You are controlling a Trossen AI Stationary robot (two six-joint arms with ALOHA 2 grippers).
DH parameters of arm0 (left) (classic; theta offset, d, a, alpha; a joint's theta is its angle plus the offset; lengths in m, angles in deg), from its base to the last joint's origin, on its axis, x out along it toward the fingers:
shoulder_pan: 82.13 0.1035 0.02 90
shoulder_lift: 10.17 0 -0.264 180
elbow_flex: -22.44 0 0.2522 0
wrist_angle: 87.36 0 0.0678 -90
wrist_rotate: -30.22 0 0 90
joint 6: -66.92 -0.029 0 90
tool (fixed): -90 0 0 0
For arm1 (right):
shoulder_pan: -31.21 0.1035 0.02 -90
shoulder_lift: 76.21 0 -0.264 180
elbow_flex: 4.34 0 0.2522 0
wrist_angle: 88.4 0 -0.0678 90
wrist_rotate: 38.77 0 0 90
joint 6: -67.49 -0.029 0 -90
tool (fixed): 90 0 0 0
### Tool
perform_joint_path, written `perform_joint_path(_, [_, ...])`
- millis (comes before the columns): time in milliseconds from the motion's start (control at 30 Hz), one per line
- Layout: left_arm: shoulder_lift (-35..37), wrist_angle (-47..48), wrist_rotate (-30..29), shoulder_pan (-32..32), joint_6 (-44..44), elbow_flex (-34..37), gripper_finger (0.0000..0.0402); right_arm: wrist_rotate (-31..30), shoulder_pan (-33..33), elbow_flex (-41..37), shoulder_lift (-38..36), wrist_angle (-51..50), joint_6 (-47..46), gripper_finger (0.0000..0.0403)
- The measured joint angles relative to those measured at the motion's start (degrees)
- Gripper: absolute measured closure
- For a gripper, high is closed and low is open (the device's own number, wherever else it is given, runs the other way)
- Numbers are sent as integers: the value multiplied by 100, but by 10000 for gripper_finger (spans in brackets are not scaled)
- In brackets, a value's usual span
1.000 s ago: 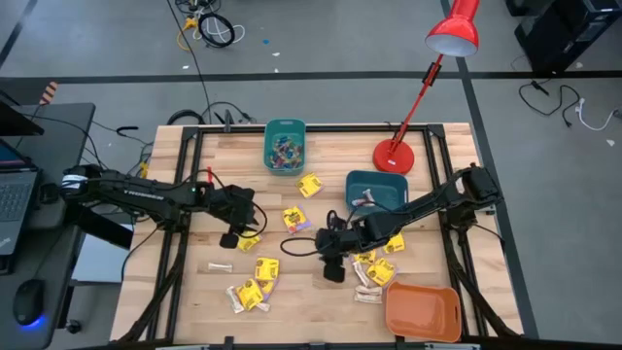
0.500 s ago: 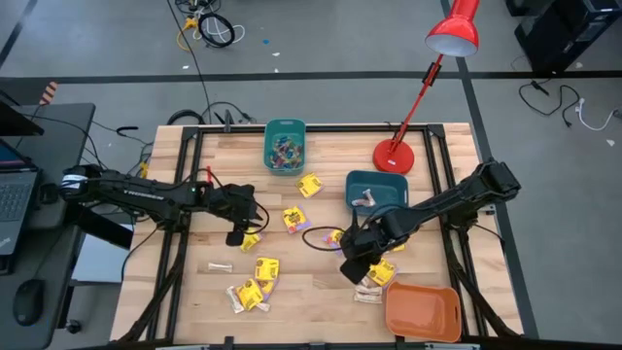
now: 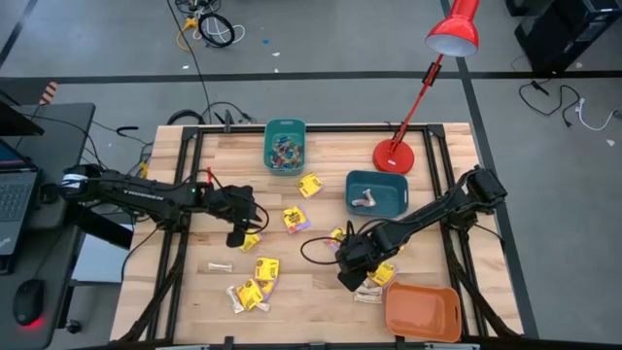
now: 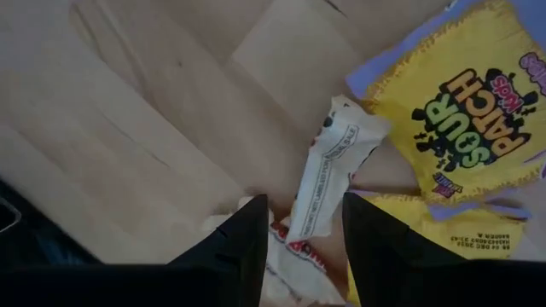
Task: Sort candy
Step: Put the white chocolate bar into the blue bin
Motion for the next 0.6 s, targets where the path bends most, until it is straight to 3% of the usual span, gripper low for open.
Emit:
perform_joint_path(167, [0,-3,-80,-61,4,0,305,-350,11,0,6,70,-20,266])
perform_joint_path(600, [-2,-8,-186,-84,28,2,305,-356,50,-1,490,207,274,266])
